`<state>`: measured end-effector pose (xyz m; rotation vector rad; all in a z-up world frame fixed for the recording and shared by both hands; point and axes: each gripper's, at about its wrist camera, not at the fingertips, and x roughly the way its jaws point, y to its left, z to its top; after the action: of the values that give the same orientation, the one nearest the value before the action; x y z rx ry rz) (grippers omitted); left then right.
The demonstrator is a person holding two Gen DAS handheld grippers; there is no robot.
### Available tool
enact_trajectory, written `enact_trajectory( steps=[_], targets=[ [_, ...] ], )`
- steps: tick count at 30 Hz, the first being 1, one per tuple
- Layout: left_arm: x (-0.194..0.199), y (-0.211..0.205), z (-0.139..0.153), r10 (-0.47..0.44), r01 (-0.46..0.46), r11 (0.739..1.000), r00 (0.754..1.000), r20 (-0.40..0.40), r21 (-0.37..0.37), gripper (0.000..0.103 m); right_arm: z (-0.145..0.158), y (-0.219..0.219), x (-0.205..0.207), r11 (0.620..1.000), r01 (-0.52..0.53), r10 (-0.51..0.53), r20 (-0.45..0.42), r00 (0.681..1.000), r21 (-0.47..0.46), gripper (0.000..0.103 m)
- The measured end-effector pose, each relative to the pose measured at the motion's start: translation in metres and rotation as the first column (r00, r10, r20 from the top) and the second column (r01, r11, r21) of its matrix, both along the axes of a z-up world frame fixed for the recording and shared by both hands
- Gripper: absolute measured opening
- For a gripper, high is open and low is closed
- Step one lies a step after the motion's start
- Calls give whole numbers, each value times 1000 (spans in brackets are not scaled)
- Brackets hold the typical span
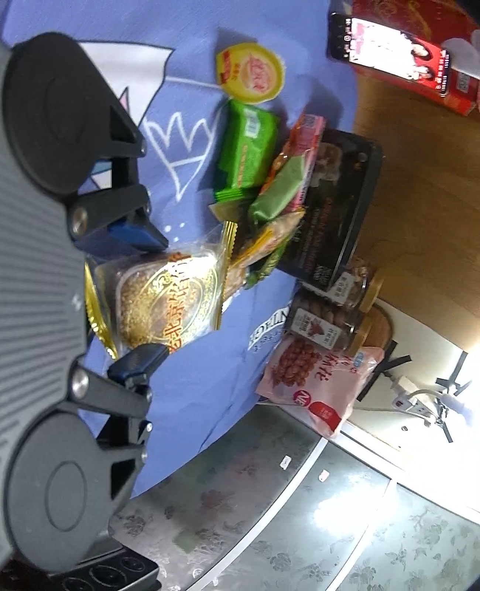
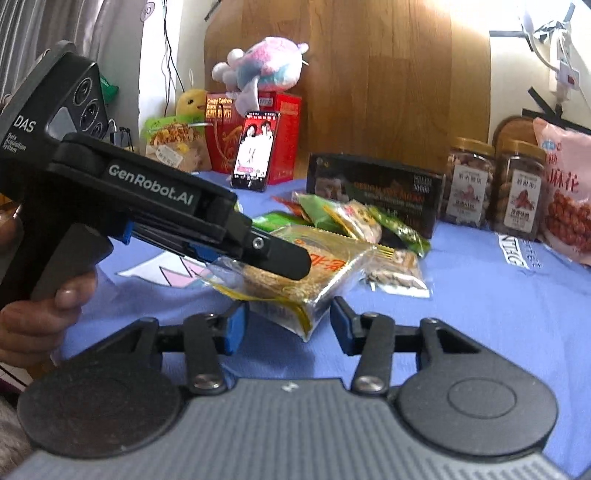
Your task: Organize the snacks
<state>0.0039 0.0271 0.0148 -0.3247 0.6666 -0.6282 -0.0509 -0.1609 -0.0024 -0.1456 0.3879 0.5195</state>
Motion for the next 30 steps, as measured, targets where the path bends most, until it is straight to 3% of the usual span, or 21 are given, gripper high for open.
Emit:
enact_trajectory(
  steps=[7,12,21,26,30],
  targets=[
    [6,4,13,6,-6,1000,999,38,3,56,10,7,4,1000,3,-2,58,998,-20,51],
    [33,0,37,-4,2,1000,996,89,25,56,29,8,30,999,13,-9,109,994,-32,51],
    [127,-15,83,50,-56,998,984,171,29,57,73,3,139,999,33,-36,106,994,31,51],
    [191,-24,82,98,-102,995,985,144,18,56,75,3,205,994,94,-97,46,994,60,51],
    [215,-32,71,151,-162,985,976,159,59,57,67,-1,239,978,204,-205,16,979,40,52]
  ],
)
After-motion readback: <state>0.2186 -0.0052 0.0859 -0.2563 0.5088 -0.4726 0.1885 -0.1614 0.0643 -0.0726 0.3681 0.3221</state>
